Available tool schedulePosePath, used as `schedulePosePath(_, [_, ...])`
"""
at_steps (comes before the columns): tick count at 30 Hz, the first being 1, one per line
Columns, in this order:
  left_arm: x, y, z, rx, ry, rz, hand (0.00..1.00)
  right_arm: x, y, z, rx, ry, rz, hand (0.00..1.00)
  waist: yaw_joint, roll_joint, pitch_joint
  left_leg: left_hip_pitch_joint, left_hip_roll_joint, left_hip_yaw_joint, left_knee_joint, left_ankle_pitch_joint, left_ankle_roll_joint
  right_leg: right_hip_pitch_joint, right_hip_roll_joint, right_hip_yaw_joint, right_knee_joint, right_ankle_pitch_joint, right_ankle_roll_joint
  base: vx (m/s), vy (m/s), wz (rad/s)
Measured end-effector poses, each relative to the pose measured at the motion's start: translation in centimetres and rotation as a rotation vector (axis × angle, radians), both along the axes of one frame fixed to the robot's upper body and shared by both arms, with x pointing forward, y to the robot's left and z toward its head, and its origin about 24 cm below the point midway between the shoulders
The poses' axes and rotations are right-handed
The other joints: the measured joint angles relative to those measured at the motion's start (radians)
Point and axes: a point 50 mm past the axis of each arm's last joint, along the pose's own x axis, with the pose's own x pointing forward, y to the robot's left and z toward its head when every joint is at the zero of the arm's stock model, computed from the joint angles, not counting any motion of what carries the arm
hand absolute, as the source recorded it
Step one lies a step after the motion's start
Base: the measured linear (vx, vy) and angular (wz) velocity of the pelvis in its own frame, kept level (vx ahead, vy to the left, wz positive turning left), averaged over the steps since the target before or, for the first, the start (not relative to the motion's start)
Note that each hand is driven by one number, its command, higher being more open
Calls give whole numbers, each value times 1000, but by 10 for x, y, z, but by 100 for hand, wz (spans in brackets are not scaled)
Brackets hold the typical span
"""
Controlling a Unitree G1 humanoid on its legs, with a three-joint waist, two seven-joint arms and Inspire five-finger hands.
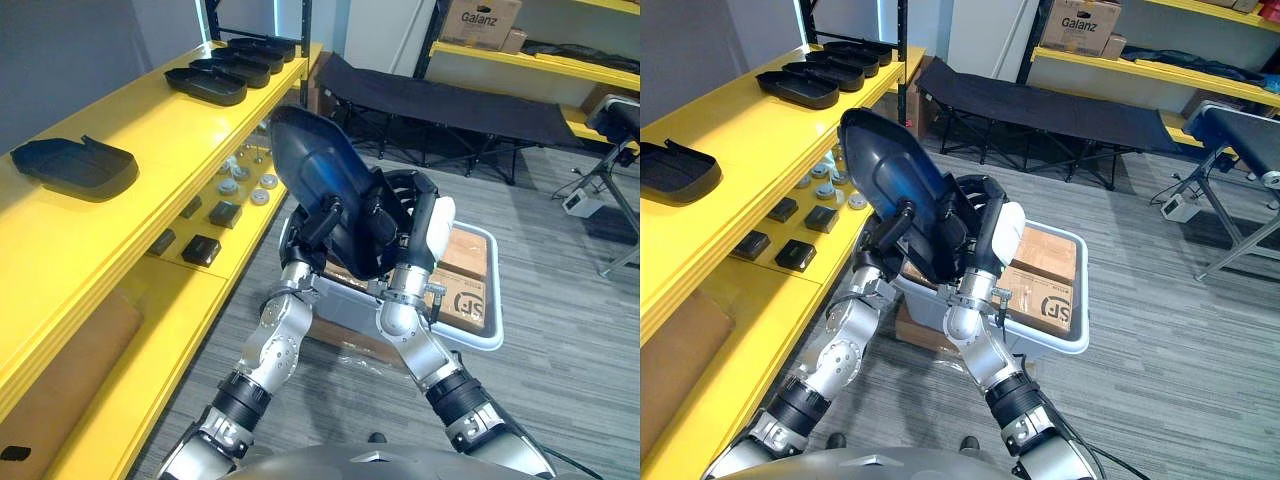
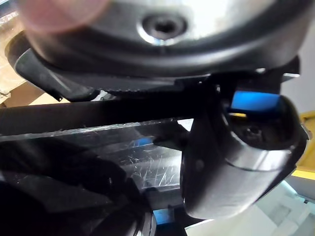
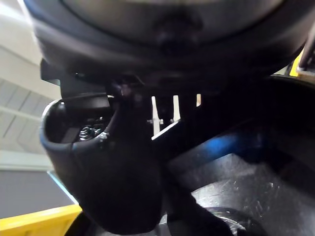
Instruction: Walk over and take three plastic housings, then place them on the shelf
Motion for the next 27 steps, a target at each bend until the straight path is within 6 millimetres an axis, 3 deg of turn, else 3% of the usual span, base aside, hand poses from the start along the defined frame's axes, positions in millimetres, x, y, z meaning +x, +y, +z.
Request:
schedulePosePath(4, [2,0,5,12,-33,-16,0,-1,-1,3,15,-25,-13,0,-4,1,0,-12,0,-1,23,-14,0,-2,0,1,0,1,2,0,0,0])
schedulePosePath(5, [2,0,5,11,-40,-14,0,-1,-1,3,15,-28,-14,100,-5,2,0,-13,0,-1,26,-17,-1,-2,0,1,0,2,2,0,0,0])
schedulePosePath(16, [1,2,8,65,-57,78,0,-6,1,27,67,-172,42,100,1,16,6,-18,0,-2,39,-29,0,0,-1,0,0,1,1,0,0,0])
schedulePosePath(21, [-5,7,24,157,-137,178,0,-5,4,28,77,-154,80,100,0,20,7,-16,-1,-1,37,-30,1,-1,-1,-5,2,-5,-6,0,0,0])
schedulePosePath(25, [-9,15,29,210,-156,296,0,-2,6,28,146,-94,155,100,-1,34,5,-10,-1,-2,35,-29,0,4,-2,-10,4,-9,-8,-5,0,2])
schedulePosePath(26, [-11,29,38,370,-201,522,0,1,9,21,179,14,228,100,1,48,5,-9,-1,-9,31,-25,-1,9,-1,-19,4,-9,-7,-23,1,7])
schedulePosePath(27, [-12,33,42,410,-225,576,0,2,10,21,196,25,236,100,1,48,5,-7,-1,-9,29,-24,-1,9,-1,-19,4,-9,-8,-25,1,7])
